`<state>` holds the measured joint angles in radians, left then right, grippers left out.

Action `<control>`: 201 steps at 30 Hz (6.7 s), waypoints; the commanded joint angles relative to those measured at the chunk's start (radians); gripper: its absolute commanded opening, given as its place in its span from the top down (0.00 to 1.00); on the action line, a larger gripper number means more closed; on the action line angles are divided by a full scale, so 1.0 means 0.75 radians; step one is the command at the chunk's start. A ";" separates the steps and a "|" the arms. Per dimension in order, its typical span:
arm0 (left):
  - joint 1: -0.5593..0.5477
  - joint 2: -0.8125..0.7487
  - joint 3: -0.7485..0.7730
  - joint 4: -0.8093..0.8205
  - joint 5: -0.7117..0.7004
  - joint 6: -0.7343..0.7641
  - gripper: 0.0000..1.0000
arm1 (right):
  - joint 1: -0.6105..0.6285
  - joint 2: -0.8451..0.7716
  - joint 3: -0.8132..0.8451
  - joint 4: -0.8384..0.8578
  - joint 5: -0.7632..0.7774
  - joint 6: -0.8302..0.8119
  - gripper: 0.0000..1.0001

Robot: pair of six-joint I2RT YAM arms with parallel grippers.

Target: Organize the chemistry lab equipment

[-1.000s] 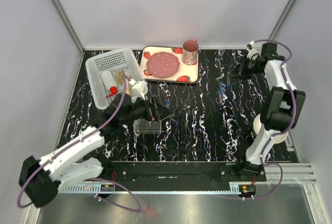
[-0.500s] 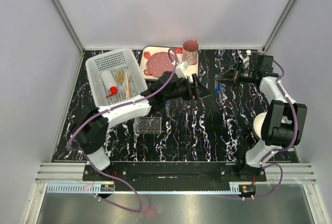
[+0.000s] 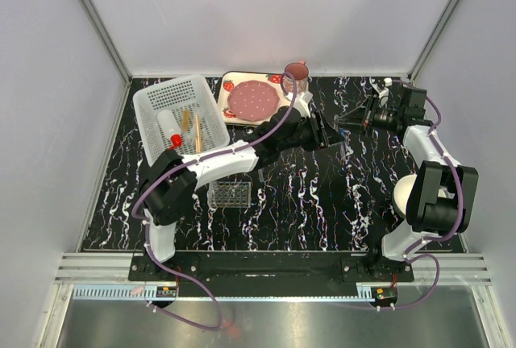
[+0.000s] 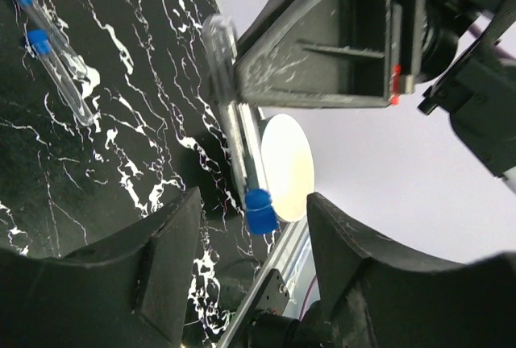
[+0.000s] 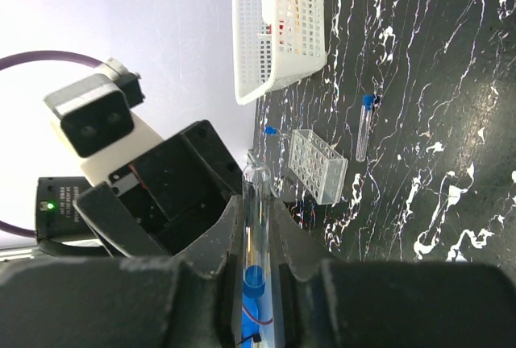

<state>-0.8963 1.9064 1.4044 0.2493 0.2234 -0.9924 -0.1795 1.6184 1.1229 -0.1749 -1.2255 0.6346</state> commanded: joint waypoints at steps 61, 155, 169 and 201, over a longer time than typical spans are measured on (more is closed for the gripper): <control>0.050 -0.732 -0.639 -0.516 0.850 0.366 0.95 | 1.051 -0.395 0.104 -1.272 0.601 -2.611 0.37; 0.017 -1.245 -1.022 -0.029 -0.191 0.147 1.00 | 0.800 -0.472 -0.397 -0.095 0.018 -1.063 0.44; 0.025 -1.746 -1.095 -1.050 -0.919 0.386 0.98 | 0.460 -0.636 -0.425 -0.433 0.335 -1.601 0.00; 0.203 -1.376 -1.128 -0.742 -1.020 0.579 0.96 | 0.382 -0.616 -0.442 -0.477 0.313 -1.668 0.00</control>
<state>-0.7509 0.8589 0.5709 -0.3824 -0.5549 -0.5739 0.1112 1.1515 0.7883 -0.5217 -0.9871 -0.5930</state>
